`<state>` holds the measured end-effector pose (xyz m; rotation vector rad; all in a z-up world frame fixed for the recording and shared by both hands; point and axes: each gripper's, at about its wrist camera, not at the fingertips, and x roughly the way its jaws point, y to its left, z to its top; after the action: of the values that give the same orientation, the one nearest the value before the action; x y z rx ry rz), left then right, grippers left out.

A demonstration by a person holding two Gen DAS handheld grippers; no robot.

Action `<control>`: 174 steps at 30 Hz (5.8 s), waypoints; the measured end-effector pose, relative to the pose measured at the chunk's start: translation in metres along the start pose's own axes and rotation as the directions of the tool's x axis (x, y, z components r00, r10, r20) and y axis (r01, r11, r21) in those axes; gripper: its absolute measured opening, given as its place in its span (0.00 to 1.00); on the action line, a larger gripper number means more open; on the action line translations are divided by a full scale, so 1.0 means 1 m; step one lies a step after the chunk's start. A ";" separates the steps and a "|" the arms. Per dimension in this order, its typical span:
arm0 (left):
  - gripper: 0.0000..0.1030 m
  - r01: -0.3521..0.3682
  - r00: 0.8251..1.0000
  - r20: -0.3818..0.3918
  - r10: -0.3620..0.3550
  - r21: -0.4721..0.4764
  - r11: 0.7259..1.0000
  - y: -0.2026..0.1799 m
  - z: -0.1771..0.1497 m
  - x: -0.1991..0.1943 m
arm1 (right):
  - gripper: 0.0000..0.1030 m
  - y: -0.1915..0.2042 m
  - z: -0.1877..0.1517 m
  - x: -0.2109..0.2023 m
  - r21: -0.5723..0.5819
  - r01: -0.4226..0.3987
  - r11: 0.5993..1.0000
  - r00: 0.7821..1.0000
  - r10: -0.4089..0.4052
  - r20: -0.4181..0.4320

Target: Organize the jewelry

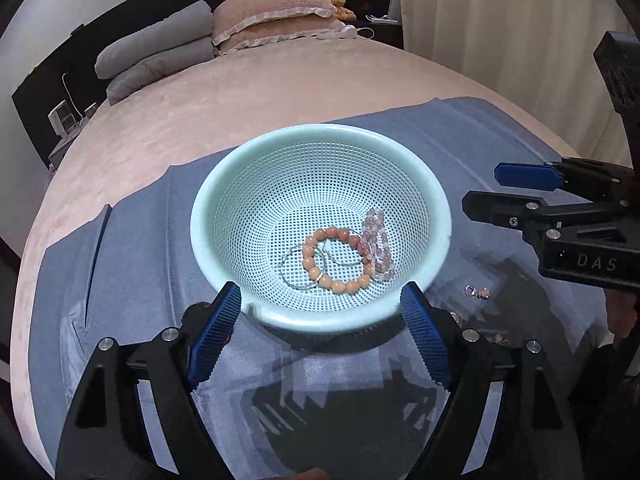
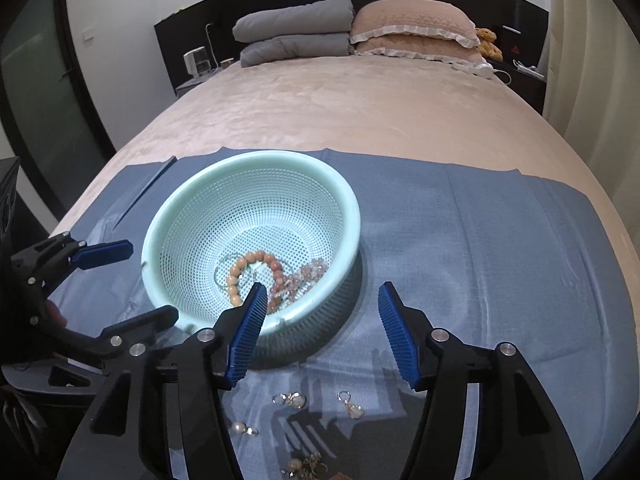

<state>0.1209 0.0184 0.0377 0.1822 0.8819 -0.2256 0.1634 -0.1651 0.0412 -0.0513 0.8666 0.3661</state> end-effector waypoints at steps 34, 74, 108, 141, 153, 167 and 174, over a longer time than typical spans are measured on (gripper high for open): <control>0.71 0.140 0.984 -0.109 -0.140 -0.005 0.990 -0.067 -0.076 0.064 | 0.38 -0.019 -0.105 0.059 0.026 0.096 0.995 0.989 -0.092 -0.113; 0.11 0.040 0.999 0.034 -0.039 -0.024 0.999 0.002 -0.007 -0.035 | 0.13 -0.017 -0.005 -0.057 0.004 -0.078 0.997 0.984 0.077 0.162; 0.41 -0.030 0.991 -0.125 0.037 0.056 0.998 0.032 0.050 0.079 | 0.44 0.005 0.064 0.108 -0.010 -0.164 0.986 0.976 0.161 -0.148; 0.94 0.067 0.996 -0.063 -0.056 0.199 0.978 -0.060 -0.062 0.004 | 0.84 -0.007 -0.107 -0.022 -0.033 -0.083 0.996 0.991 0.079 -0.106; 0.73 0.083 0.996 -0.052 -0.072 0.249 0.965 -0.093 -0.051 0.051 | 0.39 -0.011 -0.152 -0.005 0.029 -0.044 0.999 0.991 0.047 -0.126; 0.09 0.143 0.989 -0.084 -0.124 0.281 0.949 -0.113 -0.053 0.071 | 0.04 -0.016 -0.151 -0.001 0.063 -0.070 0.996 0.993 0.076 -0.094; 0.07 0.157 0.986 -0.091 -0.139 0.242 0.958 -0.101 -0.056 0.059 | 0.10 -0.017 -0.149 -0.003 0.084 -0.113 0.990 0.989 0.120 -0.087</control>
<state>0.0879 -0.0719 -0.0499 0.3598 0.9403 -0.4728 0.0577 -0.2107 -0.0549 0.0566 0.9766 0.4413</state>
